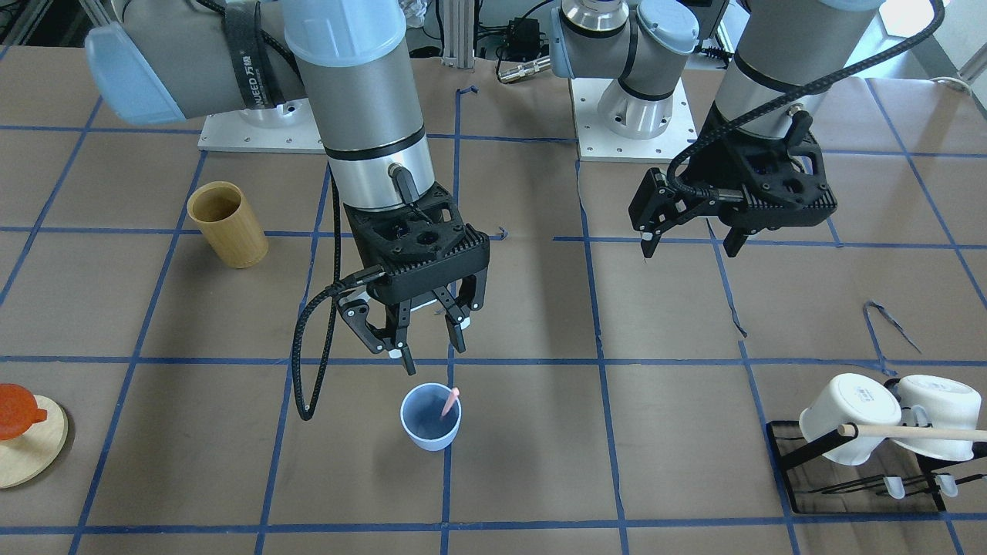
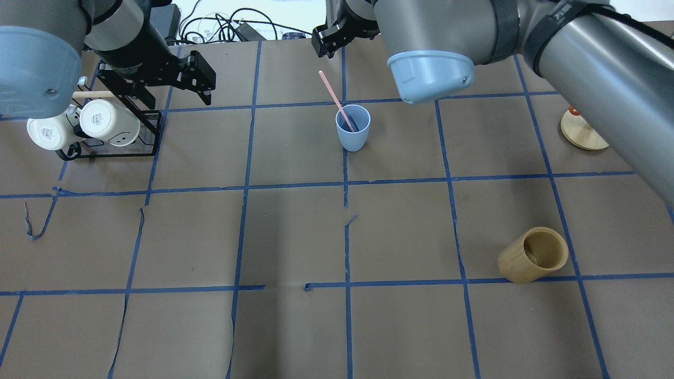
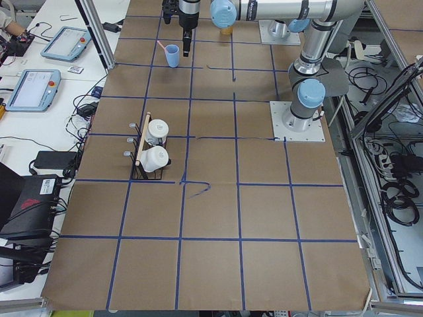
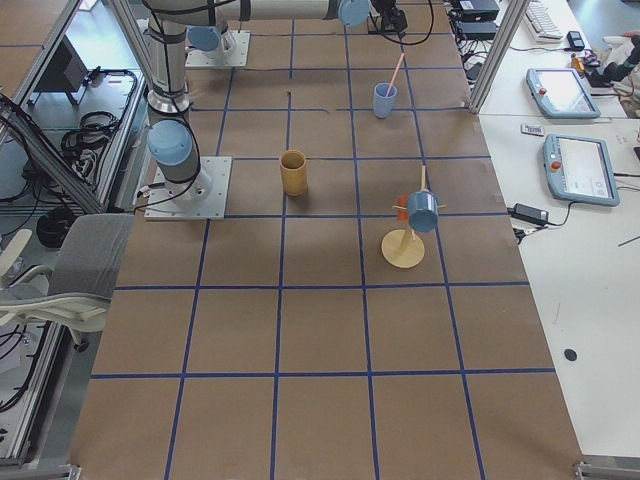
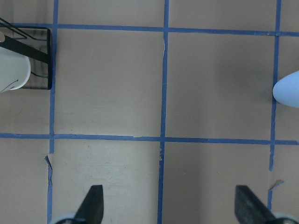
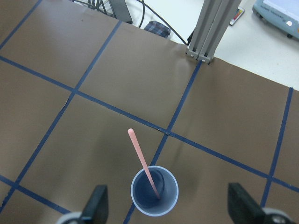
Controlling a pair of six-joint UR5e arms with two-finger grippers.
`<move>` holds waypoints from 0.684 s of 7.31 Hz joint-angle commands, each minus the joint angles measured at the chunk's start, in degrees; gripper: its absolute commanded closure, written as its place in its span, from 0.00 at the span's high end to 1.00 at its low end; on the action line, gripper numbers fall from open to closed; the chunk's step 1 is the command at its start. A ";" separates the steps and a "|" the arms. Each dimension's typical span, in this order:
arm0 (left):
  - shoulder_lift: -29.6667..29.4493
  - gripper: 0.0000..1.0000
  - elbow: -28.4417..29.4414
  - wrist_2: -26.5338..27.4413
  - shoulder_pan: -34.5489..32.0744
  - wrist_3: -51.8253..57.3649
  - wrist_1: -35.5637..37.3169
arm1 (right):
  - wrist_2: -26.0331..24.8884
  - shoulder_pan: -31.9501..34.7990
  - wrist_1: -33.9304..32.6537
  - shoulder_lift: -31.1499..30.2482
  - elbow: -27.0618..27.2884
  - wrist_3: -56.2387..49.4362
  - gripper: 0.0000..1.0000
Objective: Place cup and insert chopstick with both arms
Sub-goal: 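Lower the chopstick into the blue cup and open the right gripper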
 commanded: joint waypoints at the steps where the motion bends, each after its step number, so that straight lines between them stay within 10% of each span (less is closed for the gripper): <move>1: 0.04 1.00 -0.17 0.03 -0.02 0.00 0.03 | -0.03 -3.57 16.11 -5.99 -0.09 5.96 1.00; 5: 0.04 1.00 -0.61 0.03 -0.19 0.00 0.03 | -0.21 -15.37 40.88 -11.64 1.23 4.93 1.00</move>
